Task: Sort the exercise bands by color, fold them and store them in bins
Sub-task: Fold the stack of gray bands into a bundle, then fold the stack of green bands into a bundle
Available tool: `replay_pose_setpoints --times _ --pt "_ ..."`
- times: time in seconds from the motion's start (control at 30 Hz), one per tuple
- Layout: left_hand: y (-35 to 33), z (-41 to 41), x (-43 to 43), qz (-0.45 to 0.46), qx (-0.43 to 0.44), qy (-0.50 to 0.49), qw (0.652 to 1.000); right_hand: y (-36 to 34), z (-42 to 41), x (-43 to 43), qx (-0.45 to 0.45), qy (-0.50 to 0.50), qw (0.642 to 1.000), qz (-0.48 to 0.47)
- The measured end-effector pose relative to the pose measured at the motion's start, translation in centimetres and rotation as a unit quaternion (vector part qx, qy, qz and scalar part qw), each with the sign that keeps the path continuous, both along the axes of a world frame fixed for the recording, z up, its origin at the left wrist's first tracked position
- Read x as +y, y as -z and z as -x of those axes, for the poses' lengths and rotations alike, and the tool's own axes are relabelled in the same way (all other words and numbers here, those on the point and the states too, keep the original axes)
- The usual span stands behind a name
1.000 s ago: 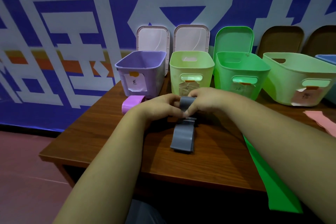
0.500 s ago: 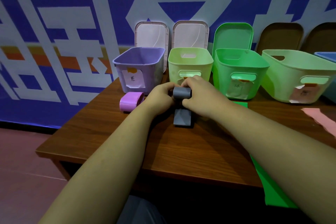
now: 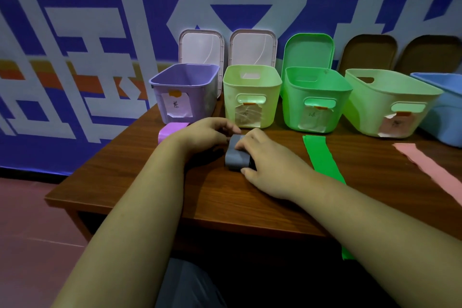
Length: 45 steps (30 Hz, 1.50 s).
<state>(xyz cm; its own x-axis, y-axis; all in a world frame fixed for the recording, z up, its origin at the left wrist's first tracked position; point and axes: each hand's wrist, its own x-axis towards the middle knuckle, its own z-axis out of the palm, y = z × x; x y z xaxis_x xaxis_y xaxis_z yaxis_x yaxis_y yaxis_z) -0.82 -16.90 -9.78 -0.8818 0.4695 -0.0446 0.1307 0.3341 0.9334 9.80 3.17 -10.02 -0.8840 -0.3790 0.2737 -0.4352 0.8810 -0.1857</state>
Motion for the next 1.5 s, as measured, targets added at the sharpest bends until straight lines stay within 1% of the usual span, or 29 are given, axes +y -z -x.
replay_pose_setpoints --times 0.1,0.13,0.17,0.23,0.27,0.37,0.47,0.57,0.73,0.77,0.8,0.83,0.87,0.9,0.97,1.07,1.2,1.3,1.37,1.43,1.5 --pt "0.5 0.5 0.5 -0.048 -0.057 -0.038 0.997 -0.1 -0.3 0.2 -0.007 -0.006 1.0 -0.004" --pt "0.6 0.6 0.7 -0.047 -0.058 -0.045 0.996 -0.1 -0.4 0.2 -0.008 -0.008 1.0 -0.006" --pt "0.6 0.7 0.8 -0.024 -0.042 -0.048 0.998 -0.2 -0.5 0.2 -0.007 -0.008 1.0 -0.008" --pt "0.4 0.9 0.7 0.055 0.028 -0.04 0.997 -0.1 -0.7 0.1 -0.002 -0.005 1.0 -0.011" --pt "0.4 1.0 0.6 0.068 0.043 -0.036 0.996 0.0 -0.7 0.1 0.002 -0.003 1.0 -0.01" --pt "0.7 1.1 0.6 0.027 0.031 -0.041 0.998 0.4 -0.6 0.0 0.015 0.0 1.0 -0.001" --pt "1.0 1.3 0.7 0.0 0.041 -0.052 0.998 0.6 -0.2 0.0 0.022 0.005 1.0 0.01" --pt "1.0 1.6 1.6 -0.062 0.023 -0.069 0.995 0.7 0.9 0.1 0.029 0.019 0.999 0.012" --pt "1.1 3.0 3.5 -0.092 0.071 -0.133 0.984 0.7 3.3 0.4 0.019 0.052 0.998 0.008" --pt "1.2 3.3 3.6 -0.078 0.078 -0.14 0.984 0.7 3.7 0.3 0.01 0.057 0.998 0.008" --pt "1.2 3.4 3.7 -0.037 0.095 -0.145 0.984 0.7 4.0 0.3 0.001 0.06 0.998 0.007" --pt "1.3 3.5 3.7 0.027 0.126 -0.155 0.98 0.7 4.3 0.3 -0.007 0.059 0.998 0.001" --pt "1.4 3.6 3.6 0.084 0.156 -0.173 0.969 0.7 4.5 0.4 -0.012 0.054 0.998 -0.005" --pt "1.5 3.6 3.5 0.112 0.176 -0.196 0.958 0.7 4.6 0.5 -0.017 0.047 0.999 -0.008" --pt "1.5 3.6 3.4 0.112 0.188 -0.222 0.95 0.6 4.6 0.7 -0.024 0.041 0.999 -0.007" --pt "1.5 3.7 3.4 0.132 0.203 -0.217 0.946 0.2 4.6 1.0 -0.036 0.036 0.999 0.013" --pt "0.8 2.6 3.6 0.122 0.22 -0.236 0.939 -1.0 3.9 2.1 -0.026 0.027 0.999 0.036" --pt "0.2 1.4 3.8 0.088 0.215 -0.256 0.938 -2.2 3.0 4.2 -0.015 0.051 0.998 0.041" --pt "-0.5 0.6 4.2 0.077 0.231 -0.257 0.935 -2.8 2.6 6.2 -0.023 0.081 0.995 0.047" --pt "-1.5 -0.4 5.3 0.09 0.269 -0.241 0.928 -3.1 2.3 8.5 -0.027 0.116 0.991 0.059" --pt "-2.8 -1.3 7.1 0.124 0.307 -0.176 0.927 -3.1 2.4 11.1 -0.022 0.152 0.985 0.078"
